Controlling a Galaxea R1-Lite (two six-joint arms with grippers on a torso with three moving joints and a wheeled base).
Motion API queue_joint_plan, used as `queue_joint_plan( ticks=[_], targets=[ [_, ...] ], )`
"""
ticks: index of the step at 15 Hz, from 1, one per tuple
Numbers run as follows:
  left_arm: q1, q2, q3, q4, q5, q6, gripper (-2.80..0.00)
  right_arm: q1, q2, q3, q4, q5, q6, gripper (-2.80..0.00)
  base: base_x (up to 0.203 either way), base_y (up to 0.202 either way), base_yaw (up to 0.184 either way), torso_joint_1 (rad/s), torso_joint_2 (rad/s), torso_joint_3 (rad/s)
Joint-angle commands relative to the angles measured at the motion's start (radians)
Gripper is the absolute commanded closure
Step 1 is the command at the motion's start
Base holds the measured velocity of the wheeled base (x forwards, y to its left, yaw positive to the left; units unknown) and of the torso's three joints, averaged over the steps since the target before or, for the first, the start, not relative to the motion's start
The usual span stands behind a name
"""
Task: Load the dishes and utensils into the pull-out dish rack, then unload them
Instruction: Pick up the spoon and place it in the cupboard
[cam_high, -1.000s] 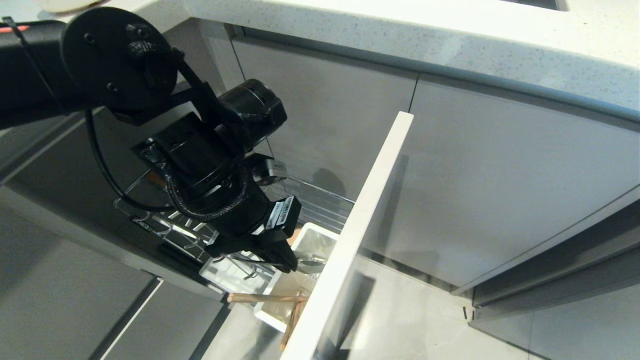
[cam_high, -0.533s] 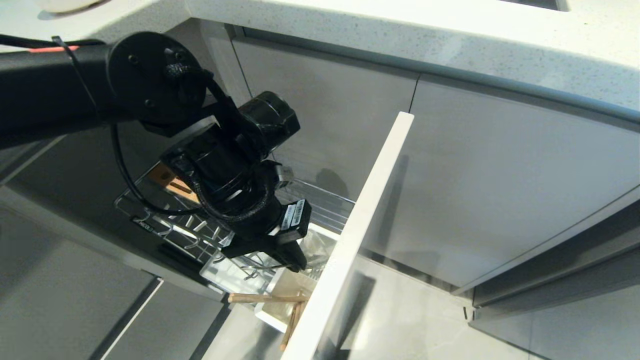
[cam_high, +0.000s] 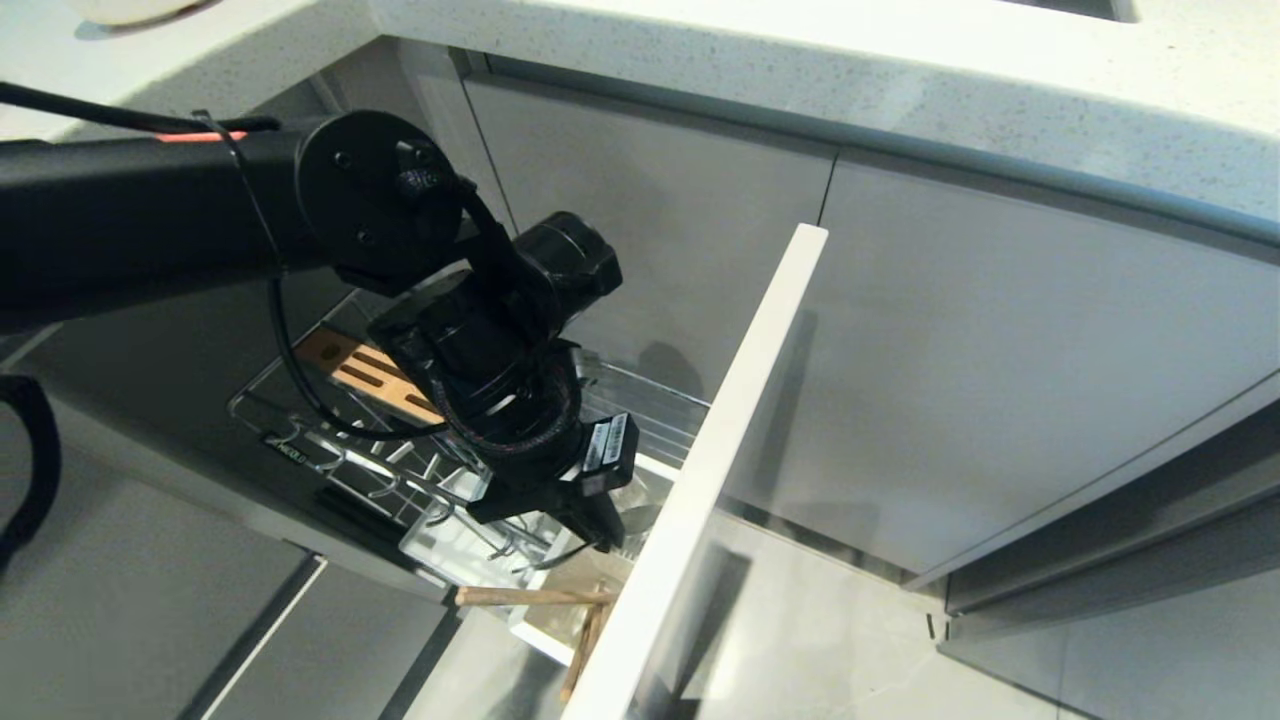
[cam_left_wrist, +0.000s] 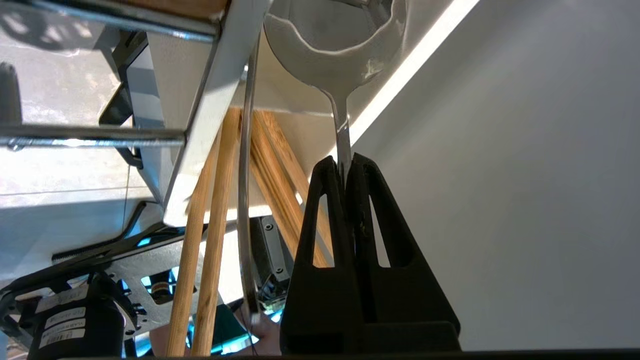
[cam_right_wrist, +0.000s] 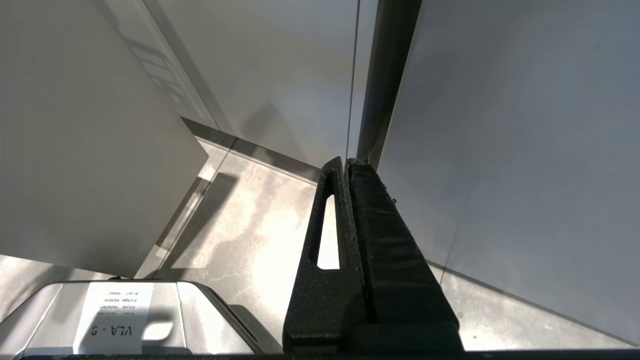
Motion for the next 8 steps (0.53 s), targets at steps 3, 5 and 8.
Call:
queue_joint_plan(
  ticks=[3, 5, 8],
  targets=[
    [0.000, 0.022, 0.000, 0.004, -0.002, -0.004, 0.00, 0.000, 0.001, 0.002, 0.000, 0.000, 0.000, 0.00, 0.000, 0.000, 0.000, 0.000, 0.00, 0.000],
    [0.000, 0.028, 0.000, 0.004, -0.002, -0.004, 0.00, 0.000, 0.001, 0.002, 0.000, 0.000, 0.000, 0.00, 0.000, 0.000, 0.000, 0.000, 0.00, 0.000],
    [0.000, 0.036, -0.002, 0.004, -0.002, -0.005, 0.00, 0.000, 0.001, 0.002, 0.000, 0.000, 0.000, 0.00, 0.000, 0.000, 0.000, 0.000, 0.00, 0.000]
  ],
)
